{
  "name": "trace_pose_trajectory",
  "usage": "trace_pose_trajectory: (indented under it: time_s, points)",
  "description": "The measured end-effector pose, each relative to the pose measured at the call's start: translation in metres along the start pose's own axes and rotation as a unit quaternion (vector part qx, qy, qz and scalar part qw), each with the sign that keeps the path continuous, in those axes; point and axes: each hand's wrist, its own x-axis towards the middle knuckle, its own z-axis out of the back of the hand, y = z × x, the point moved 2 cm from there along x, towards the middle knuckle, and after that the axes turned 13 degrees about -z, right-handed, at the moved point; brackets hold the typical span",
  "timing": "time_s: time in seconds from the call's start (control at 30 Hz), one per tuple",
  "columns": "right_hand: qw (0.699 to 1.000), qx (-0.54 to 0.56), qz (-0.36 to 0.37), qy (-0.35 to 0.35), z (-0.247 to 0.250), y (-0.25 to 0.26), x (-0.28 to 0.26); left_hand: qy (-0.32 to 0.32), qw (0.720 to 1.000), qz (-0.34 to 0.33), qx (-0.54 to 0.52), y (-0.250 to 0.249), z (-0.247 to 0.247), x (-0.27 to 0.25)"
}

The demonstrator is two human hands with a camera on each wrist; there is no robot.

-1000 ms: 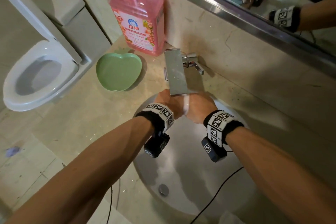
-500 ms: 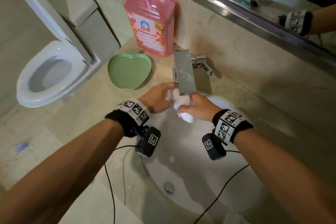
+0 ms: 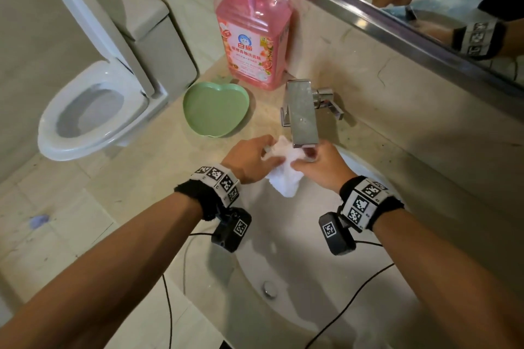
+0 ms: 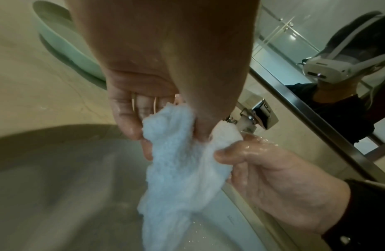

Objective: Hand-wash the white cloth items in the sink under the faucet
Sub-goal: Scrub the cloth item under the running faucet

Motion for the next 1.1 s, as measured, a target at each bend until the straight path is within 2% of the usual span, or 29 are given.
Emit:
trace_pose_trajectory:
  time_s: [0.1, 0.23, 0.3, 0.37, 0.43, 0.5, 0.67, 0.73, 0.87, 0.93, 1.03, 1.1]
  points:
    - [0.999, -0.025, 0.004, 0.041, 0.004, -0.008, -0.003, 0.023, 1.000, -0.013, 0.001, -0.009, -0.009, 0.005]
    - [0.999, -0.026, 0.012, -0.018, 0.017, -0.018, -0.004, 0.009, 0.999, -0.006, -0.041, -0.023, -0.015, 0.016]
    - [0.999, -0.027, 0.016, -0.035, 0.024, -0.022, -0.004, 0.008, 0.997, -0.034, -0.074, -0.029, -0.014, 0.020]
    - [0.999, -0.019, 0.020, -0.038, 0.030, -0.025, -0.005, 0.048, 0.997, -0.063, -0.017, -0.032, -0.018, 0.023]
    - [0.998, -0.040, 0.027, -0.043, 0.033, -0.028, -0.006, 0.059, 0.996, -0.062, 0.019, -0.034, -0.024, 0.026]
    - [0.997, -0.052, 0.029, -0.052, 0.034, -0.030, -0.010, 0.071, 0.997, -0.042, 0.000, -0.033, -0.024, 0.025]
    - [0.995, -0.047, 0.049, -0.067, 0.032, -0.020, -0.013, 0.161, 0.986, -0.039, -0.033, -0.011, -0.014, 0.008]
    - [0.995, -0.051, 0.046, -0.067, 0.031, -0.013, -0.011, 0.134, 0.990, -0.037, -0.034, 0.002, -0.011, -0.001]
    - [0.996, -0.044, 0.032, -0.065, 0.028, -0.004, -0.003, -0.001, 0.992, -0.070, 0.103, 0.020, 0.001, -0.017]
    - [0.998, -0.033, 0.007, -0.062, 0.025, -0.002, 0.000, -0.007, 0.989, -0.062, 0.135, 0.029, 0.003, -0.026]
    - [0.999, -0.037, -0.033, 0.003, 0.012, 0.001, -0.001, -0.036, 0.988, -0.064, 0.134, 0.040, 0.004, -0.037]
    - [0.995, -0.080, -0.042, 0.034, -0.001, 0.003, -0.002, -0.059, 0.990, -0.043, 0.123, 0.044, 0.005, -0.043]
